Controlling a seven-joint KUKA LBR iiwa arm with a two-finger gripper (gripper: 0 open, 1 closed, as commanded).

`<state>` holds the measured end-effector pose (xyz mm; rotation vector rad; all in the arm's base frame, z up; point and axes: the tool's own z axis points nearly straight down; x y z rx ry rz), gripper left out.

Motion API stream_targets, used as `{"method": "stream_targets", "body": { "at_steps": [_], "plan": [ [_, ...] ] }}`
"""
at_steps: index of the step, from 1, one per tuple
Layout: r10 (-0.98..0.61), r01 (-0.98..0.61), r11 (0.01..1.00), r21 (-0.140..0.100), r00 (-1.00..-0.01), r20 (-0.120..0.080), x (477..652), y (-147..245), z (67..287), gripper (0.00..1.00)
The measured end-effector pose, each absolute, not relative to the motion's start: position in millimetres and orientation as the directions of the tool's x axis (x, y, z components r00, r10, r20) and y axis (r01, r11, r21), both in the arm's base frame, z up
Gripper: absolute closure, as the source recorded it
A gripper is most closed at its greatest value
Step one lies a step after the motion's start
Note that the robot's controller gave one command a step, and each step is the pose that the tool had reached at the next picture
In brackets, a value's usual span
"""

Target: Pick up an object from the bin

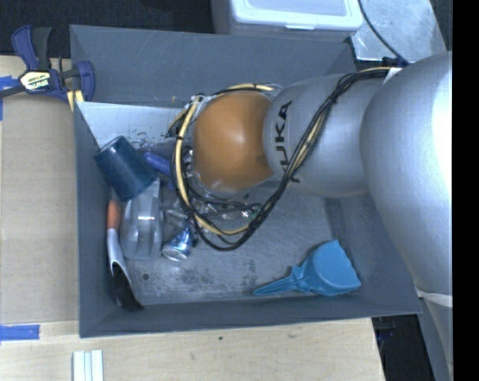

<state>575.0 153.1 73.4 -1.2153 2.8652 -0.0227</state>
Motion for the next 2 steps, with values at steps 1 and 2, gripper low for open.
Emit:
{"method": "stream_targets", "body": {
  "at_steps": [1,2],
  "plan": [
    [-0.718,-0.718,0.696,-0.017,-0.696,-0.014,571.4,154,87,1.00],
    [-0.719,-0.718,0.695,-0.017,-0.695,-0.015,571.5,155,126,1.00]
  ]
}}
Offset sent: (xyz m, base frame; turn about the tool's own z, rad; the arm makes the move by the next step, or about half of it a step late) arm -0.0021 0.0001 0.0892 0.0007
